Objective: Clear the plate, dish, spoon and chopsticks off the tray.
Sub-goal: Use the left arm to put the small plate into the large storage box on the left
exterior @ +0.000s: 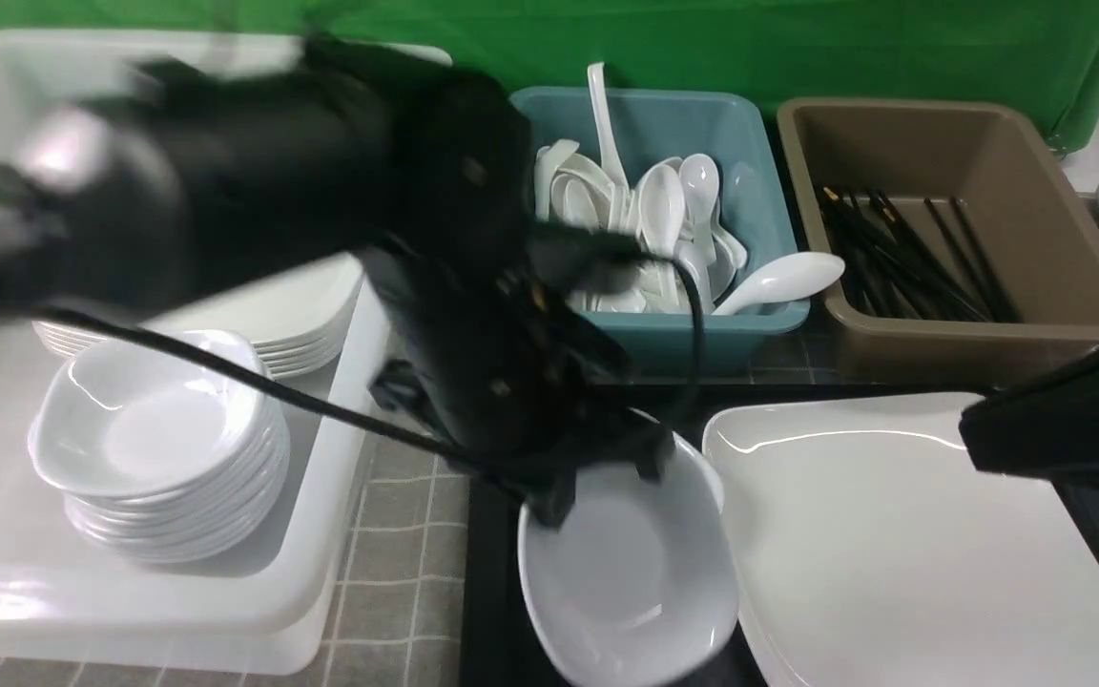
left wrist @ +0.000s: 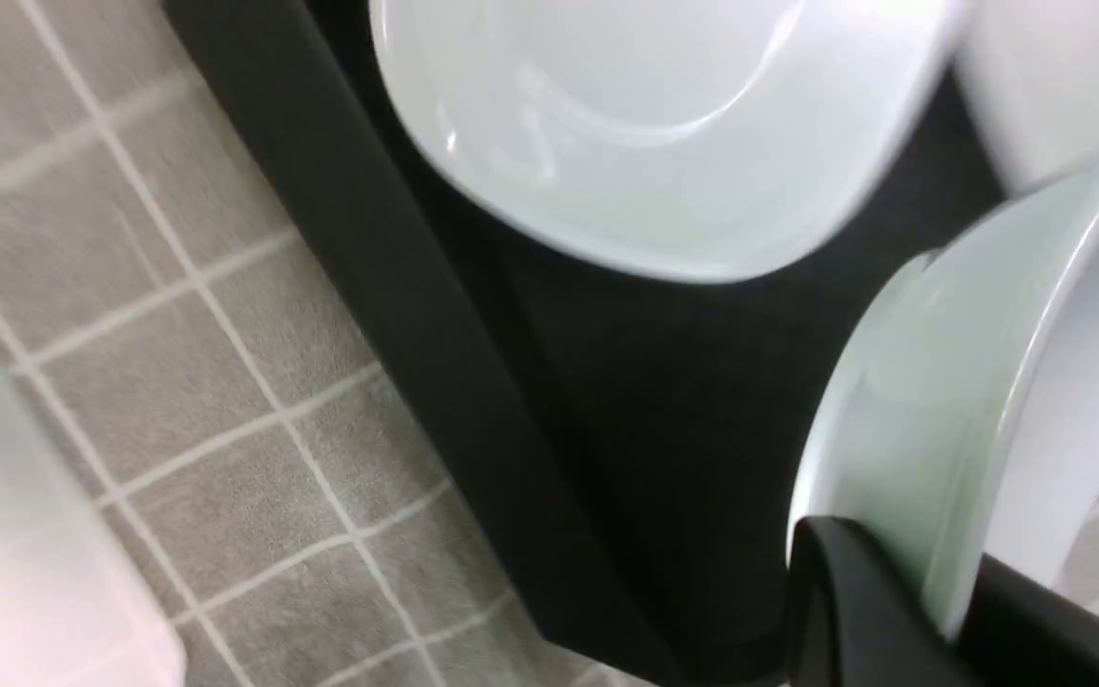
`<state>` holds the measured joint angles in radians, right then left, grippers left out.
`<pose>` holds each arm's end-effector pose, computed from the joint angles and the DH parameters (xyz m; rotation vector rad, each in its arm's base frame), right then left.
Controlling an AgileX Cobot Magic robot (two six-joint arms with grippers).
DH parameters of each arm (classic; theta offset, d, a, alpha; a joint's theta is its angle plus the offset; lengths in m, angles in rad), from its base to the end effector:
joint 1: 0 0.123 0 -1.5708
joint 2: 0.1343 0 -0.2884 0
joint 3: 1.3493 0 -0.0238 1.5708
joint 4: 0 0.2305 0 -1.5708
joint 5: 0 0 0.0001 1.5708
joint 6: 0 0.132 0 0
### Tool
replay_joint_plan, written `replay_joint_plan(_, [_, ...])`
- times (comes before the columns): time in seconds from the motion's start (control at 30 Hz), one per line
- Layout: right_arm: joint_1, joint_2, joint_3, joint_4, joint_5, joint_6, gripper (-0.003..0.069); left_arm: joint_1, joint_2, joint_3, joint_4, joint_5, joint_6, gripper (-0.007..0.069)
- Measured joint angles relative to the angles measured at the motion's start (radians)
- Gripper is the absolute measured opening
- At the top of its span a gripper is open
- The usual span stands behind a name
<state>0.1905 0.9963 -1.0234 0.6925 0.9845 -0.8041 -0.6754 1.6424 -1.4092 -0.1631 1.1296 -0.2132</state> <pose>0.1689 0.1041 0.3580 -0.8868 2.0531 0.5472 0.2447 -0.2208 0.2706 0.6001 2.8547 -0.3946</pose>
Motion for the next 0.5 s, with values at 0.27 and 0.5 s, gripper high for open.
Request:
replay_joint_plan(0.27, [0.253,0.118,-0.209,-0.004,-0.076,0.011,0.0023,0.336,-0.232,0.012,-0.069,-0.033,0.04,0.0036])
replay_joint_plan(0.5, [0.546,0.374,-0.466,-0.197,-0.152,0.199,0.0023,0.723,-0.35,0.187,-0.203,-0.131,0.104,0.0036])
